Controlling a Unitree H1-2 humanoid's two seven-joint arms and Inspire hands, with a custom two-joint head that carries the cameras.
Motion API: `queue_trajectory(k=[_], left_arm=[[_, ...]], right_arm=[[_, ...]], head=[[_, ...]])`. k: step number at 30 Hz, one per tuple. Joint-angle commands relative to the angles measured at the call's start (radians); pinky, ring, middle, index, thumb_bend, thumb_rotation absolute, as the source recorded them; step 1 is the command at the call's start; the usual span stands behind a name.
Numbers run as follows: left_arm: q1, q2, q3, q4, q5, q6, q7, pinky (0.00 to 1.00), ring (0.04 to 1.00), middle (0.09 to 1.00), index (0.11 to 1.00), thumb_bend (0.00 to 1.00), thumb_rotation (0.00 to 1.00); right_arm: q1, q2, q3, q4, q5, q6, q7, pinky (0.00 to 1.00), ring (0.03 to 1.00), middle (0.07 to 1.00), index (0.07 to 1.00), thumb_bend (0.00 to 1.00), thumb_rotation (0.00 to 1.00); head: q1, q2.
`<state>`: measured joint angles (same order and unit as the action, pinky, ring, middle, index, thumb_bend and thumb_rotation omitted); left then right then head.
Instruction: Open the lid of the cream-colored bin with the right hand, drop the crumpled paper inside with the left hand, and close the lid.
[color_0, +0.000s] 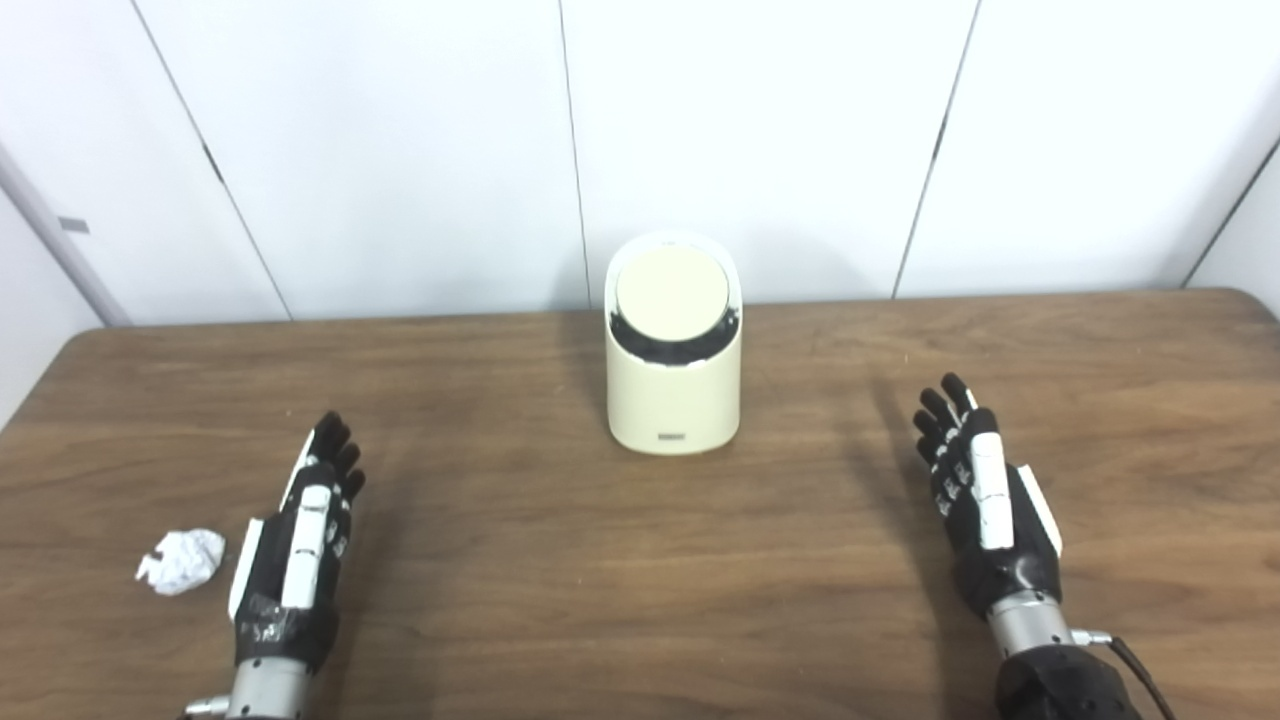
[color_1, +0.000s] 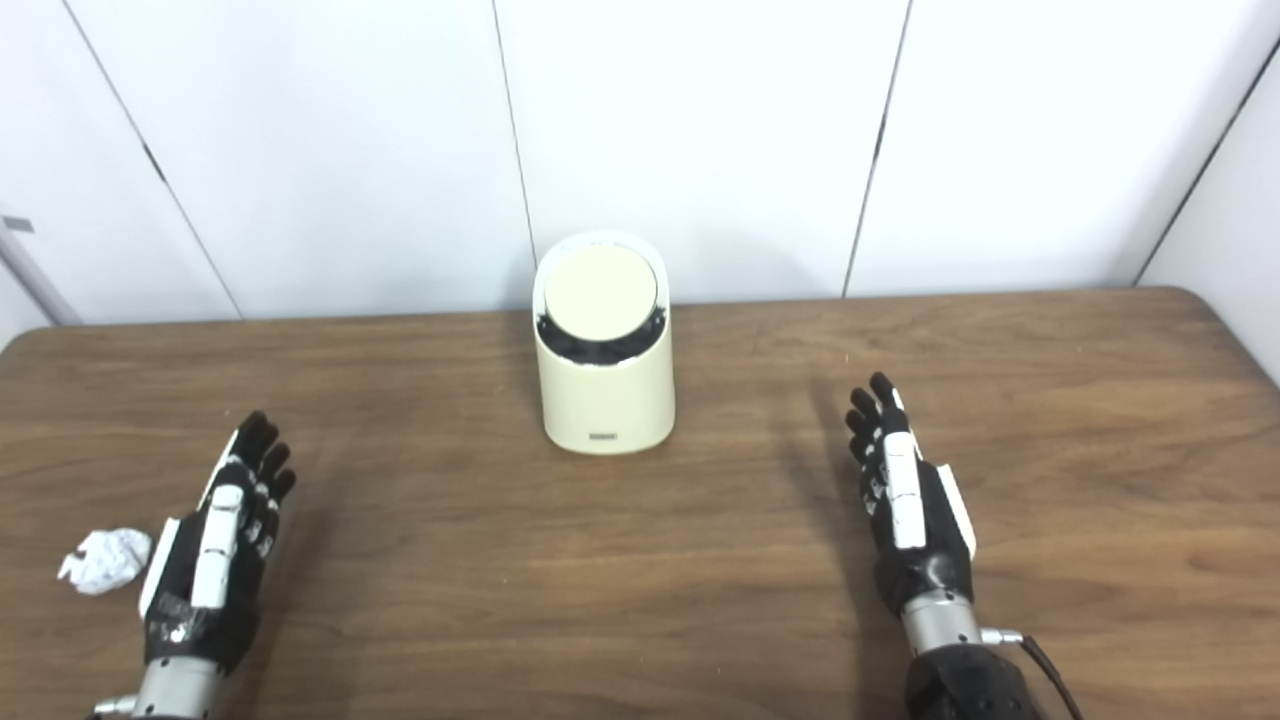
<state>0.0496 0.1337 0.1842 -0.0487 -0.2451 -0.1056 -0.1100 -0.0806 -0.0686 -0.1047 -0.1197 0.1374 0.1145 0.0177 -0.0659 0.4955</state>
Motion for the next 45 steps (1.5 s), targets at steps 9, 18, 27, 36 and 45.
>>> queue_trajectory(k=[9,18,27,36,45], left_arm=[[0.024,-0.026,-0.021,0.09,0.031,-0.076,0.005,1.0,1.0,1.0,1.0,0.4,0.85],[0.031,-0.032,-0.023,0.086,0.036,-0.081,0.013,1.0,1.0,1.0,1.0,0.39,0.85],[0.037,-0.032,-0.033,0.08,0.039,-0.081,0.021,1.0,1.0,1.0,1.0,0.41,0.84],[0.03,-0.033,-0.036,0.099,0.046,-0.097,0.028,1.0,1.0,1.0,1.0,0.4,0.81],[0.025,-0.026,-0.037,0.119,0.042,-0.115,0.025,1.0,1.0,1.0,1.0,0.35,0.75]], right_arm=[[-0.144,-0.047,0.039,-0.01,-0.103,-0.001,-0.001,0.98,0.957,0.966,0.983,0.61,0.82],[-0.231,-0.078,0.059,0.003,-0.16,0.028,0.01,0.95,0.931,0.949,0.965,0.65,0.67],[-0.317,-0.127,0.118,-0.011,-0.323,0.09,0.005,0.89,0.923,0.934,0.93,0.72,0.67],[-0.379,-0.134,0.136,-0.023,-0.366,0.164,0.02,0.94,0.933,0.93,0.927,0.86,0.47],[-0.442,-0.157,0.171,0.011,-0.422,0.183,0.037,0.94,0.952,0.947,0.947,0.93,0.47]], head=[[0.001,-0.013],[0.003,-0.018],[0.005,-0.016],[0.007,-0.02],[0.007,-0.022]])
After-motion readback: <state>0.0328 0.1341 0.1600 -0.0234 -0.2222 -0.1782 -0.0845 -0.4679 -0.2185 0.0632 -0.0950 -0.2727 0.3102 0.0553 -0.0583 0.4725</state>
